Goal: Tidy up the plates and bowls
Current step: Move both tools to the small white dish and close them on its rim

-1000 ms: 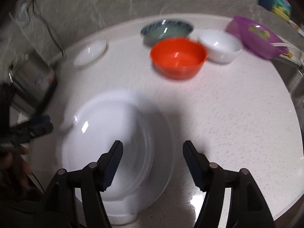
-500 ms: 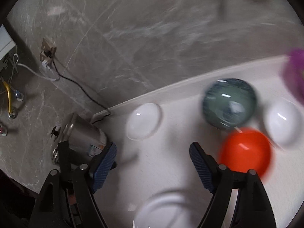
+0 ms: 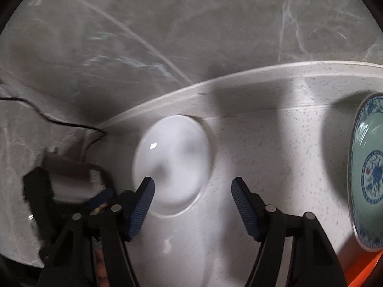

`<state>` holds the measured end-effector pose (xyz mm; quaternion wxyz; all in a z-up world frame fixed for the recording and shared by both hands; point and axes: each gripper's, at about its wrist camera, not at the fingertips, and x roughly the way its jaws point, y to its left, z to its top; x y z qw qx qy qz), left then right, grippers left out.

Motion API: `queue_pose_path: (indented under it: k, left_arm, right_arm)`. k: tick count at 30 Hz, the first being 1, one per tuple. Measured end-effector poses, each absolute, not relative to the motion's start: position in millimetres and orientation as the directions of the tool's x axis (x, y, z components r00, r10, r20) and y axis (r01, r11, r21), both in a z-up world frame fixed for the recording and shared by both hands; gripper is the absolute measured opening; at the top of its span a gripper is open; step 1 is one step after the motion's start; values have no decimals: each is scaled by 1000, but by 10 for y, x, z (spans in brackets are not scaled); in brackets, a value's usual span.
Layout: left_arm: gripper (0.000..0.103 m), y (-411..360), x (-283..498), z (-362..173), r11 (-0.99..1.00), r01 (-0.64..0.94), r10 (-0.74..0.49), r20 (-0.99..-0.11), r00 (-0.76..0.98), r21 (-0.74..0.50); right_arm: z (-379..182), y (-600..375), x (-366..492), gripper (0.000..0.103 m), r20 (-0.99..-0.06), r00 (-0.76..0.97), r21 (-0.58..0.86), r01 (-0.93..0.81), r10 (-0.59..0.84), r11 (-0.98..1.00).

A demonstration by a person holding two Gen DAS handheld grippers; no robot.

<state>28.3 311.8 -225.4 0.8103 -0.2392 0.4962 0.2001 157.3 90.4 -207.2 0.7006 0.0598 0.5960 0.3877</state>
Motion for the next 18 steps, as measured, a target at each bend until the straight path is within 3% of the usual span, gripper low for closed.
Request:
queue_pose_path:
  k: [2,6,11,16,18]
  left_arm:
    - [86,3150,352,-2297,805,-560,76,-903,424,-195]
    - [84,3241,435,-2332,802,-563,72,-902,426,-202]
    - [60,3341,421,-2412,794,-569,55,-906,419,-215]
    - [55,3398,414,-2481,790,-570,35,-912,409,-225]
    - [49,3409,420,-2505,790,-568,26,-912,409,-232]
  right_arm:
    - [-2162,934,1640,70,-795,-17,546,-454,606,704]
    - [-2291,962,1721,70,-805,-23,541,-436,592,719]
    - [-2385,1046,1799,67,-806,-28,544,-431,592,720]
    - [-2403,1136,1825,64,-817,-29,525,-452,576,721]
    - [-2424,1170,1833,62,-820,-33,522,-452,571,723]
